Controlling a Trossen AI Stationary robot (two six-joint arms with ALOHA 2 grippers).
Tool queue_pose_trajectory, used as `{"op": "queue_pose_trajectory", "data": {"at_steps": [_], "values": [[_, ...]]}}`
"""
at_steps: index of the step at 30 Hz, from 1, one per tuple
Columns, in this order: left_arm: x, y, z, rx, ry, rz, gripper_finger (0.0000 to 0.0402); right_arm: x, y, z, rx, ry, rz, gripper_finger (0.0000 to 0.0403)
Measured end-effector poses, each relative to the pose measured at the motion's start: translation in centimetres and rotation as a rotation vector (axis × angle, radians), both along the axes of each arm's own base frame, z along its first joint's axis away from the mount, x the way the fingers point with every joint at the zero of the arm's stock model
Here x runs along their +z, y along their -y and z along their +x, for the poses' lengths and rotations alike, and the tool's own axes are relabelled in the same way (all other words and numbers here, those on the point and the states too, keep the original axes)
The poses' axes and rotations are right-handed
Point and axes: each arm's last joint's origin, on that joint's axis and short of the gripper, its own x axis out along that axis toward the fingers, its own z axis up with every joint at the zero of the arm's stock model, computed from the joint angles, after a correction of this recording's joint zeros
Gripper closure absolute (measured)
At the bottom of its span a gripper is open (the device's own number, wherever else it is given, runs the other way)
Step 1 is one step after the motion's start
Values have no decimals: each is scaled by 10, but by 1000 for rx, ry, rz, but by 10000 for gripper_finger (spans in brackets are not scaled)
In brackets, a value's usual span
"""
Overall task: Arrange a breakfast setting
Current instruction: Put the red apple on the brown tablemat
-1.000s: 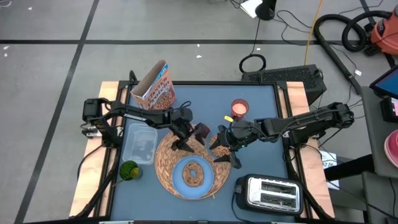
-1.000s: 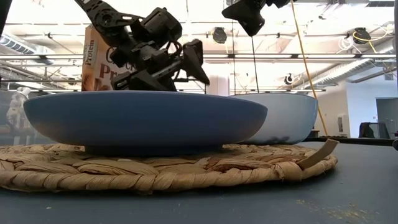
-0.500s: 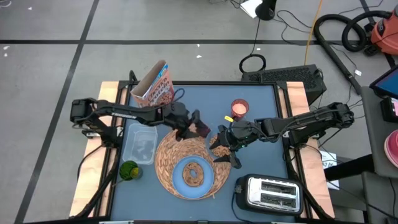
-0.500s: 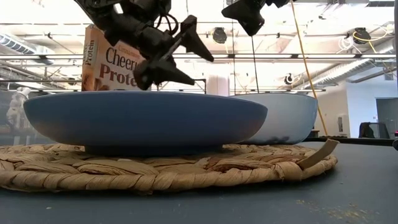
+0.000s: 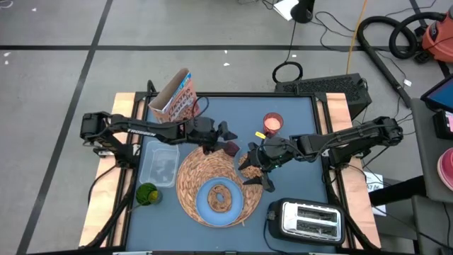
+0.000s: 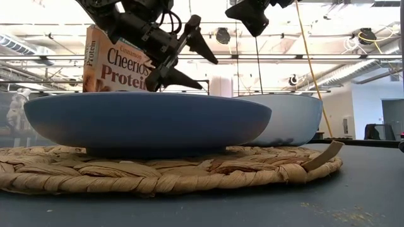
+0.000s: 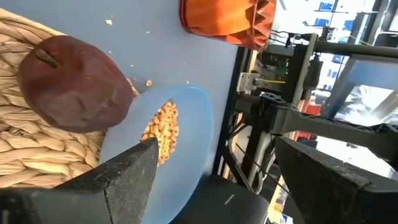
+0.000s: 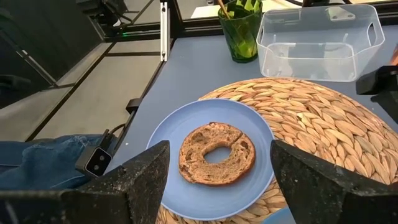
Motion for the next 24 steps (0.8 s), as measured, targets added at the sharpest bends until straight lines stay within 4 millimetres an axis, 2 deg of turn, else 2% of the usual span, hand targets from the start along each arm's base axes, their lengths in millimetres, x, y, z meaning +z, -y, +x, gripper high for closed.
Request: {"op": "queue_pose_trajectory", "data": {"at_steps": [15, 24], "values": [[-1, 0, -1, -26, -21, 73, 73, 0, 0, 0, 3, 1, -5, 133], [-17, 18, -10, 18, -214, -56, 73, 0, 0, 0, 17, 11, -30, 133]]}}
